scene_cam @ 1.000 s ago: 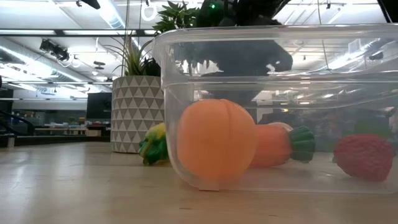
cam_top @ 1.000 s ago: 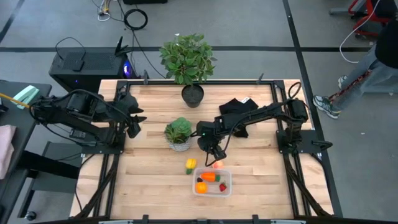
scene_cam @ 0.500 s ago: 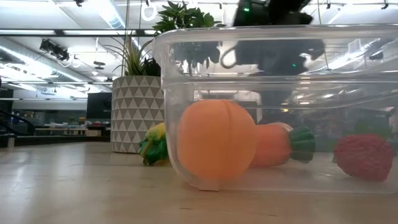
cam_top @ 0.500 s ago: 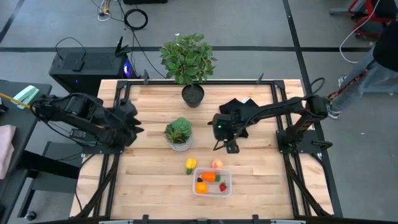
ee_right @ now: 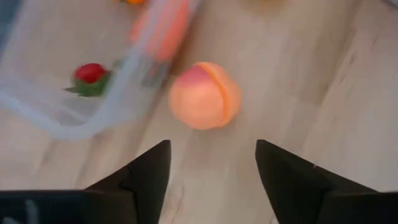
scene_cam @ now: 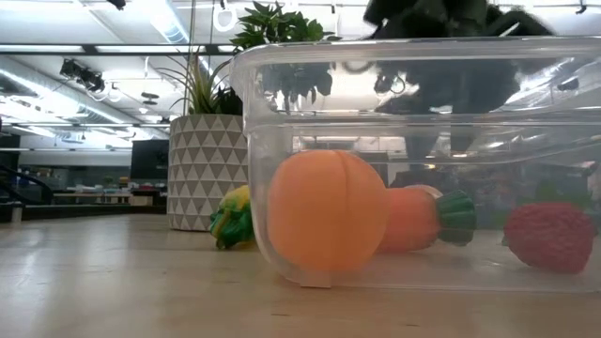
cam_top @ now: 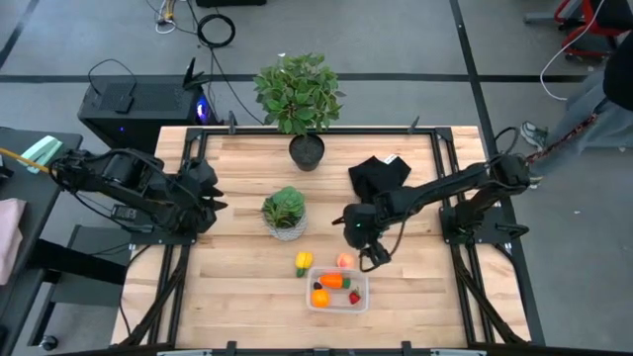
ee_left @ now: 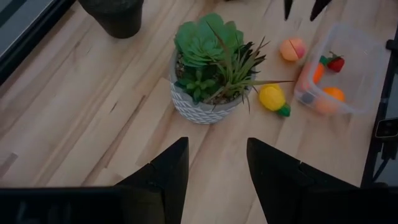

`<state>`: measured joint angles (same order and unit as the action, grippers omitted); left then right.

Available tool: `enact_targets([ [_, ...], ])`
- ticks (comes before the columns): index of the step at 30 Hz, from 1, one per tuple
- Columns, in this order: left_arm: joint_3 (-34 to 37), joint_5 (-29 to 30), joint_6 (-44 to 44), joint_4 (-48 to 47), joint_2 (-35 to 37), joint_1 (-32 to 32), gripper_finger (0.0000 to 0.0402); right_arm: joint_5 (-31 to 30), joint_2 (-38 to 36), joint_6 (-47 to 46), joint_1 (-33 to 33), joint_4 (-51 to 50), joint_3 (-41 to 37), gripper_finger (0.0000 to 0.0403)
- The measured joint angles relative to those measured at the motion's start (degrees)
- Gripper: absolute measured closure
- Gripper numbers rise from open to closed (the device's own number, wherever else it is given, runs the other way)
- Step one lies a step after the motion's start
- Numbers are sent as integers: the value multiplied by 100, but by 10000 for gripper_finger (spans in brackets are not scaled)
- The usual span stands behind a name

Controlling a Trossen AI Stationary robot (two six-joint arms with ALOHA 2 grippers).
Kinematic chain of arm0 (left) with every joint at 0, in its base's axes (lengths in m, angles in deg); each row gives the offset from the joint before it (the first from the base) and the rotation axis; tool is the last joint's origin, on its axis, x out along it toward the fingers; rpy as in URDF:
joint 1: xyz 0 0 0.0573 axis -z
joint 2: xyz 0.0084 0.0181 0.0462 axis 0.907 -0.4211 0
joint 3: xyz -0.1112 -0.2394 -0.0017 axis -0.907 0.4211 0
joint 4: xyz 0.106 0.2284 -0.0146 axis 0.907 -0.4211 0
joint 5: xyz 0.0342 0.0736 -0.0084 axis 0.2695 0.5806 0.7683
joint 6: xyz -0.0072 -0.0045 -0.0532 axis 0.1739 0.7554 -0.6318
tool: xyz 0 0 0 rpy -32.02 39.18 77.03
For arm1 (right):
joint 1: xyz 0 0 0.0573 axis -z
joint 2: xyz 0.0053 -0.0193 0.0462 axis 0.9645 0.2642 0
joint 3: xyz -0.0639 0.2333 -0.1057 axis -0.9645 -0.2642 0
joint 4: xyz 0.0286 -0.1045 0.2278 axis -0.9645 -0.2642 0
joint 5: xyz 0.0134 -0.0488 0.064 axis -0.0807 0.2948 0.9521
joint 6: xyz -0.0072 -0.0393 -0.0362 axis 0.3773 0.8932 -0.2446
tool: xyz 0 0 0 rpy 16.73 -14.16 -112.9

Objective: Pick and placing Produce into tupperware
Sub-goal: Put the peach in the transparent bin

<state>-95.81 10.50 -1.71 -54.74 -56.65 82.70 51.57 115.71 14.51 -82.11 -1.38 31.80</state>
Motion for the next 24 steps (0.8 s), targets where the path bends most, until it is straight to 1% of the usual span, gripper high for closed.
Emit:
enact_targets([
  [4, 0, 0, 2, 2, -2, 0, 232, -27, 404, 35, 10, -18, 293, 116],
  [8, 0, 2, 0, 1, -2, 0, 232, -25, 769, 269, 12, -183, 706, 82],
  [11, 0, 4, 0, -2, 0, 0, 232, -32, 958, 622, 16, -512, 896, 61],
  [13, 0, 5, 0, -23, 0, 0, 232, -37, 1036, 1032, 14, -620, 974, 50],
  [19, 0, 11, -2, -43, -1, 0, 232, -130, 1050, 2598, 12, -727, 1002, 37],
  [21, 0, 11, -2, -44, -1, 0, 232, -98, 1050, 2829, 12, -723, 1002, 37],
  [24, 0, 11, -28, -43, -2, 0, 232, -21, 1050, 2849, 7, -644, 1002, 36],
])
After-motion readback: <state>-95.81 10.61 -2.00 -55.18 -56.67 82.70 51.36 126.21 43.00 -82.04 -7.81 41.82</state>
